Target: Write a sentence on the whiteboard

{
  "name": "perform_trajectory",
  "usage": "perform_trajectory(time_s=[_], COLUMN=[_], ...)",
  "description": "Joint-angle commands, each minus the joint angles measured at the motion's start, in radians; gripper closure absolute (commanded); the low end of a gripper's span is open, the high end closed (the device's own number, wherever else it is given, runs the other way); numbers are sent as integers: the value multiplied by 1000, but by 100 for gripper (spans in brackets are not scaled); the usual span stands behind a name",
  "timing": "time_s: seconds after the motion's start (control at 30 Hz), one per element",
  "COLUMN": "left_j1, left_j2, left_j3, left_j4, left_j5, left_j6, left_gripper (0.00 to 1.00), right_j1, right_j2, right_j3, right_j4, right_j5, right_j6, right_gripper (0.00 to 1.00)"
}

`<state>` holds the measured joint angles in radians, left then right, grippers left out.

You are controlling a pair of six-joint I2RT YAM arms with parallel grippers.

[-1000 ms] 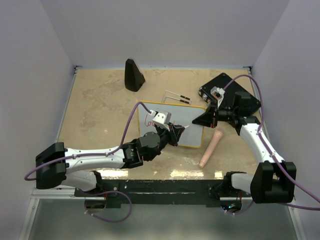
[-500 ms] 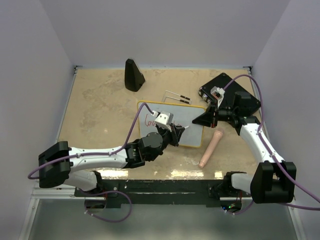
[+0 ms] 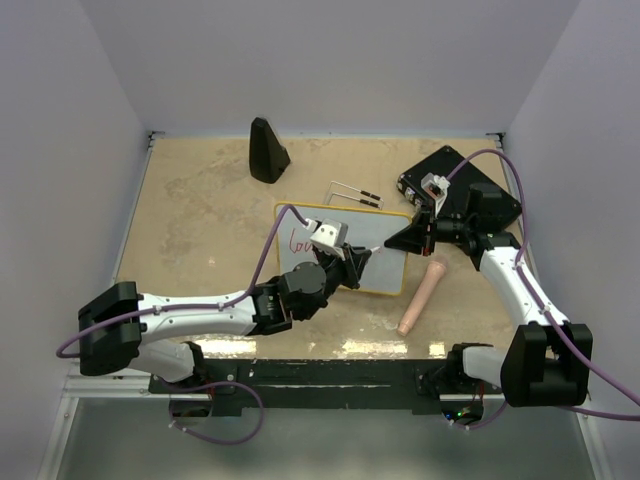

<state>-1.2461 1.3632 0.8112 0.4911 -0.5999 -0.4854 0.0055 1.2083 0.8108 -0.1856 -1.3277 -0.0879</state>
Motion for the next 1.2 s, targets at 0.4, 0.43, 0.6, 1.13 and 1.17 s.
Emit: perform_trajectory(time_s=[0.4, 0.43, 0.6, 1.13, 1.17], left_j1=[-4, -4, -4, -4, -4], left_j2=[16, 16, 14, 22, 24], left_j3=[42, 40, 29, 16, 17], left_j4=[-55, -60, -85, -131, -134], left_j5=[-14, -12, 11, 71, 74], left_j6=[-27, -31, -61, -113, -113], left_gripper=[100, 100, 100, 100, 100], right_j1=[-2, -2, -4, -4, -2], right_j2=[-24, -26, -26, -24, -26], right_j3=[10, 10, 10, 10, 10], right_j4=[60, 61, 60, 61, 61], right_j5=[-87, -87, -87, -87, -85], right_j6=[22, 22, 22, 24, 24], right_gripper=[100, 100, 100, 100, 100])
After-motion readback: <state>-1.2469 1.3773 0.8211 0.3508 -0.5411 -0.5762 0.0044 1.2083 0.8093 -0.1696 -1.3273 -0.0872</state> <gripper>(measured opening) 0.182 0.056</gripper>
